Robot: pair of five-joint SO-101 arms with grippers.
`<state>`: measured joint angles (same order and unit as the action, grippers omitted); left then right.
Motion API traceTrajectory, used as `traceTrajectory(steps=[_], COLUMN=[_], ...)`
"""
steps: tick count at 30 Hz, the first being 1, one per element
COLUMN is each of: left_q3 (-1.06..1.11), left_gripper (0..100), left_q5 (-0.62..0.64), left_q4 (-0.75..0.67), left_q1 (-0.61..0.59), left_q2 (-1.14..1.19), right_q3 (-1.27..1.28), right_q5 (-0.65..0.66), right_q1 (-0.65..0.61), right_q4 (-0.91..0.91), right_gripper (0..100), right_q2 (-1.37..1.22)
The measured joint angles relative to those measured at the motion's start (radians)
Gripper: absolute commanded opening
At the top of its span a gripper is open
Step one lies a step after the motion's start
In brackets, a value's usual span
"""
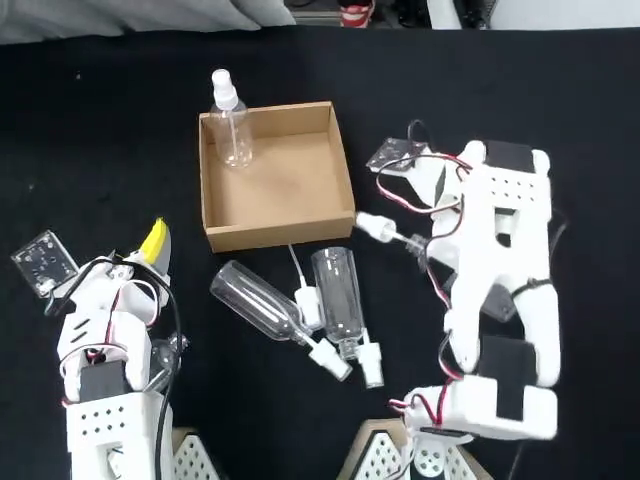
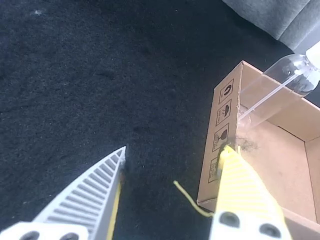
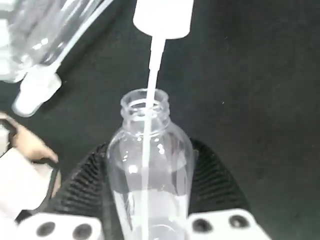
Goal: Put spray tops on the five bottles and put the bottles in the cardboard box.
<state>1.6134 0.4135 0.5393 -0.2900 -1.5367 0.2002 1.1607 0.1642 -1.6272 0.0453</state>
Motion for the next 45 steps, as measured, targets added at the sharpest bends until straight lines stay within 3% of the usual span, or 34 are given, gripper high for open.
traceTrajectory(steps=[5, 17, 36, 45], left_q3=[0.0, 0.0, 0.0, 0.0], left_gripper=[28, 28, 28, 27], left_q5=[0.0, 0.0, 0.0, 0.0], left_q4=[0.0, 0.0, 0.0, 0.0], left_q1=[0.0, 0.0, 0.0, 0.0], left_q2=[0.0, 0.0, 0.0, 0.0], right_q3=[0.0, 0.0, 0.04, 0.04], right_q5=[0.014, 0.02, 0.02, -0.204], right_q1=[0.0, -0.048, -0.049, -0.051], right_q4=[-0.098, -0.103, -0.104, -0.104], right_gripper=[1.4, 1.2, 1.4, 1.5], right_q2=[0.075, 0.114, 0.64, 0.766])
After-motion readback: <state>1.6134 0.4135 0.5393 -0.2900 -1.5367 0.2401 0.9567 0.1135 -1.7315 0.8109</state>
